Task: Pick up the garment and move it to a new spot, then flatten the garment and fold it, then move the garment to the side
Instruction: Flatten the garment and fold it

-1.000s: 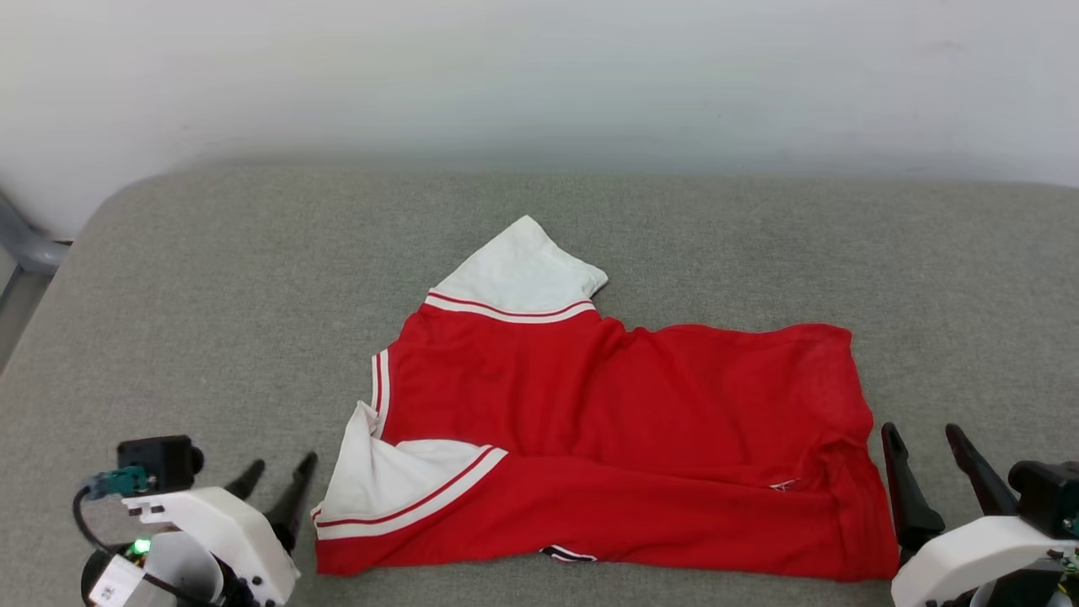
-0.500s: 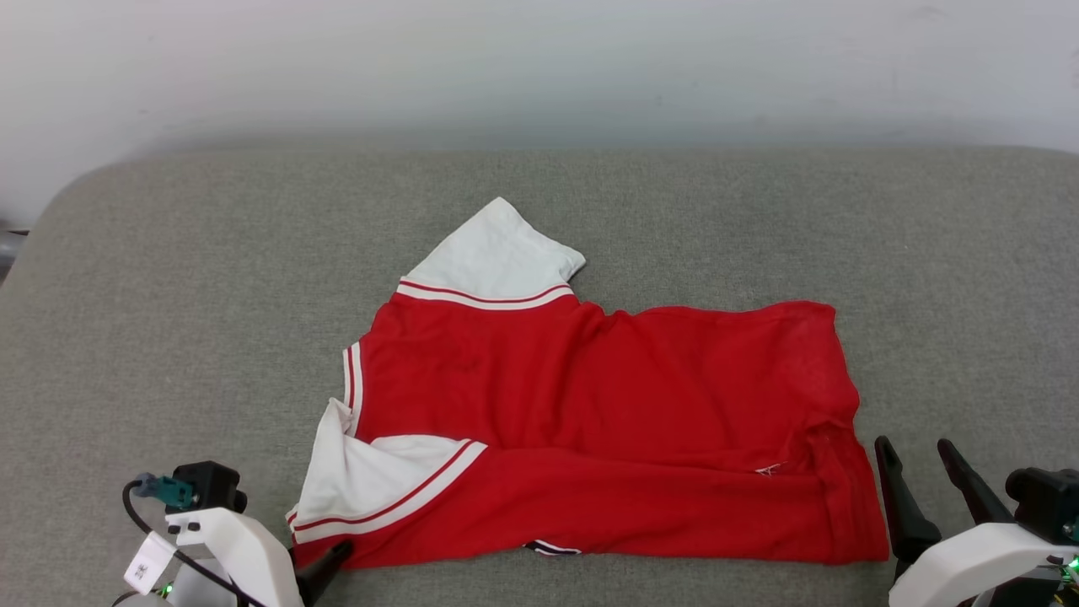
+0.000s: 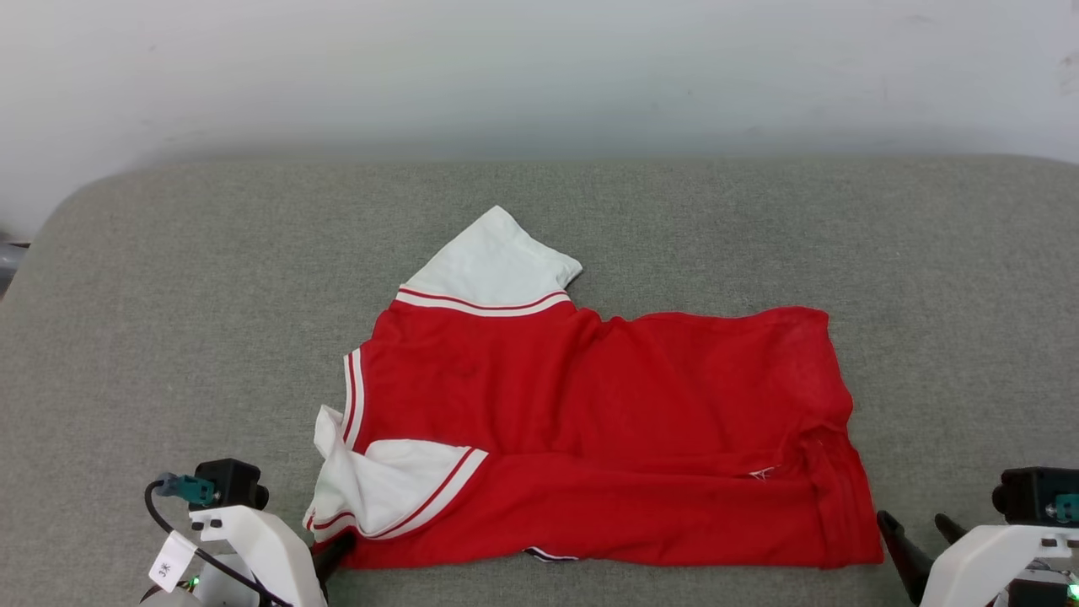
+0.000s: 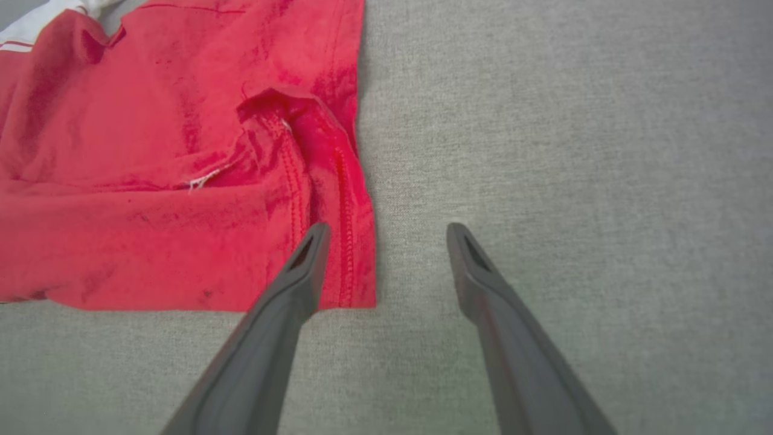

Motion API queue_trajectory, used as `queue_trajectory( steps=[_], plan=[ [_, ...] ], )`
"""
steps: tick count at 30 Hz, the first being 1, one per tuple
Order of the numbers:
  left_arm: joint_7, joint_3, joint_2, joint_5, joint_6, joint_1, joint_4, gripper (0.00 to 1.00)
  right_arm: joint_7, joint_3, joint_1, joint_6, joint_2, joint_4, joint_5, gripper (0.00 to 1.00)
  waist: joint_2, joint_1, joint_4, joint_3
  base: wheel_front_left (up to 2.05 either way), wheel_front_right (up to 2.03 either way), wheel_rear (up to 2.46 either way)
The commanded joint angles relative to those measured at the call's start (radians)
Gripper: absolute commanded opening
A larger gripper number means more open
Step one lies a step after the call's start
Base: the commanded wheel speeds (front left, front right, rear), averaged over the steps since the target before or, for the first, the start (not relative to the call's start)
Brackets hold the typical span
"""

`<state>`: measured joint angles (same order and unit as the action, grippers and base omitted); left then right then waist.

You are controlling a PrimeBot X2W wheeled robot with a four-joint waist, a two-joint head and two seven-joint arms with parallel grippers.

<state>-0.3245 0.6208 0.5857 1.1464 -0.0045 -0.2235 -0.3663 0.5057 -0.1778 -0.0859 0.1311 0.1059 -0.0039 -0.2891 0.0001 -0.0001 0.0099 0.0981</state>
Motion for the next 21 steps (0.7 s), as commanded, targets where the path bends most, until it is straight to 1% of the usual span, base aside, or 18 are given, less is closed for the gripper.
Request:
queue_trajectory(
  steps=[1, 4, 7, 11, 15, 21],
  plan=[
    [0.011, 0.004, 0.002, -0.012, 0.005, 0.013, 0.014, 0.0, 0.041, 0.014, -0.002, -0.001, 0.014, -0.011, -0.01, 1.0, -0.0001, 0.0001, 0.006, -0.01, 0.0, 0.0, 0.0],
    [0.031, -0.005, 0.024, -0.026, 0.022, 0.021, 0.057, 0.0, 0.107, 0.041, 0.012, -0.001, 0.028, -0.007, -0.01, 1.0, -0.0001, 0.0001, 0.014, -0.016, 0.0, 0.0, 0.0],
    [0.039, -0.01, 0.039, -0.036, 0.039, 0.027, 0.109, 0.0, 0.146, 0.07, 0.031, -0.001, 0.04, 0.007, -0.006, 1.0, -0.0001, 0.0001, 0.023, -0.01, 0.0, 0.0, 0.0],
    [0.044, -0.015, 0.054, -0.047, 0.057, 0.025, 0.162, 0.0, 0.151, 0.106, 0.06, -0.001, 0.054, 0.056, -0.007, 1.0, -0.0001, 0.0001, 0.038, 0.011, 0.0, 0.0, 0.0],
    [0.048, -0.017, 0.057, -0.051, 0.062, 0.024, 0.184, 0.0, 0.148, 0.128, 0.084, -0.001, 0.063, 0.103, -0.001, 1.0, -0.0001, 0.0001, 0.044, 0.028, 0.0, 0.0, 0.0],
    [0.051, -0.017, 0.052, -0.056, 0.081, 0.028, 0.216, 0.0, 0.183, 0.173, 0.108, -0.001, 0.043, 0.239, -0.021, 1.0, -0.0001, 0.0001, 0.045, 0.047, 0.0, 0.0, 0.0]
  ],
)
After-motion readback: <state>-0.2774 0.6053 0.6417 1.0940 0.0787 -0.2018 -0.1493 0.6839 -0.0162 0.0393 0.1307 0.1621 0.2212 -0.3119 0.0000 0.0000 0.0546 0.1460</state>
